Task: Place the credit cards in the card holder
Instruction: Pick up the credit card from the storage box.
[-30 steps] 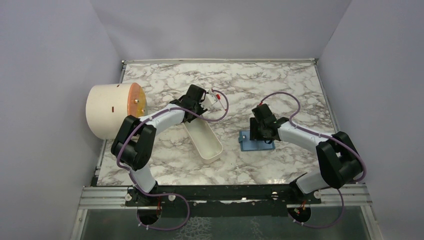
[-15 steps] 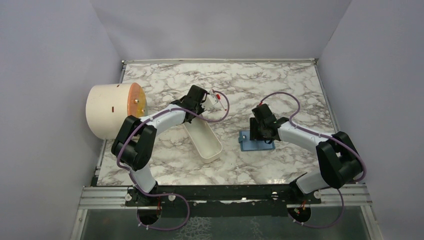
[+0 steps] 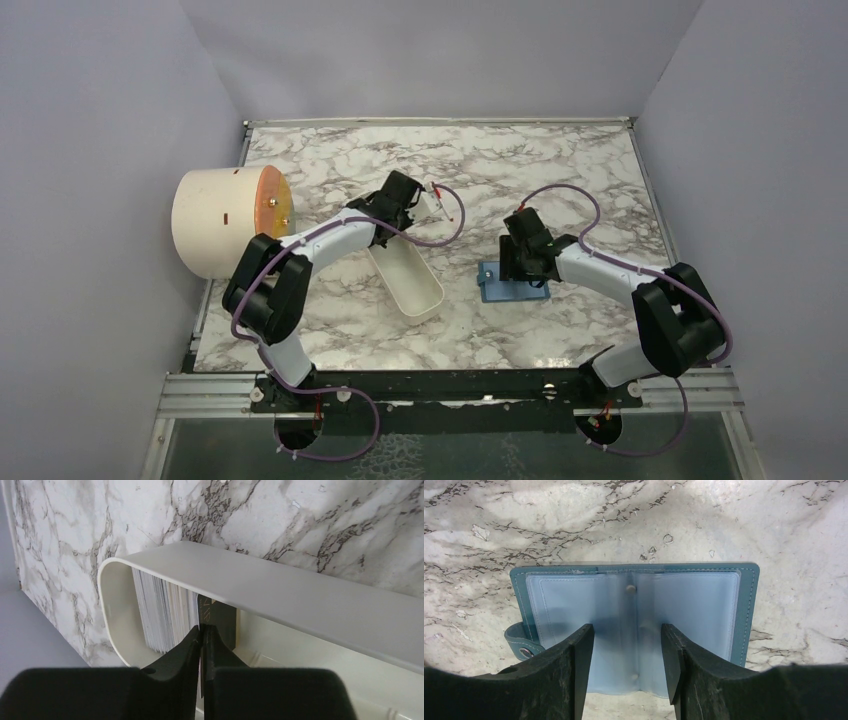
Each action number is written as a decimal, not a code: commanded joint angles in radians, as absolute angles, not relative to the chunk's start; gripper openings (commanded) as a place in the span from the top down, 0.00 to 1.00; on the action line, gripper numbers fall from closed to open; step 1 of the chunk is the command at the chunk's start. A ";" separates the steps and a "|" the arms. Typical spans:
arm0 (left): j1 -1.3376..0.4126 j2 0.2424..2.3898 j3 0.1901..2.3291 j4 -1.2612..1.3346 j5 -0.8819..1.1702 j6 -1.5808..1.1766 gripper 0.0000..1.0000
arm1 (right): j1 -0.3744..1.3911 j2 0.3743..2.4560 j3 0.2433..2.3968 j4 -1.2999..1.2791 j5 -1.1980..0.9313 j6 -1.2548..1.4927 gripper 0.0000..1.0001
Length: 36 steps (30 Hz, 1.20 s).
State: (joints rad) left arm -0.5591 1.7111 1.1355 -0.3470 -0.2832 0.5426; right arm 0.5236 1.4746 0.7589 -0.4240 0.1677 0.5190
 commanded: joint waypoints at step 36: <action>-0.594 1.462 1.261 -0.334 0.473 -0.506 1.00 | 0.451 1.338 0.882 -0.586 0.179 0.385 0.52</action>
State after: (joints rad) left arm -0.5915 1.4242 1.2865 -0.4229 0.2100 -0.2432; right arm 0.4805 1.3212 0.8558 -0.5423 0.1177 0.3969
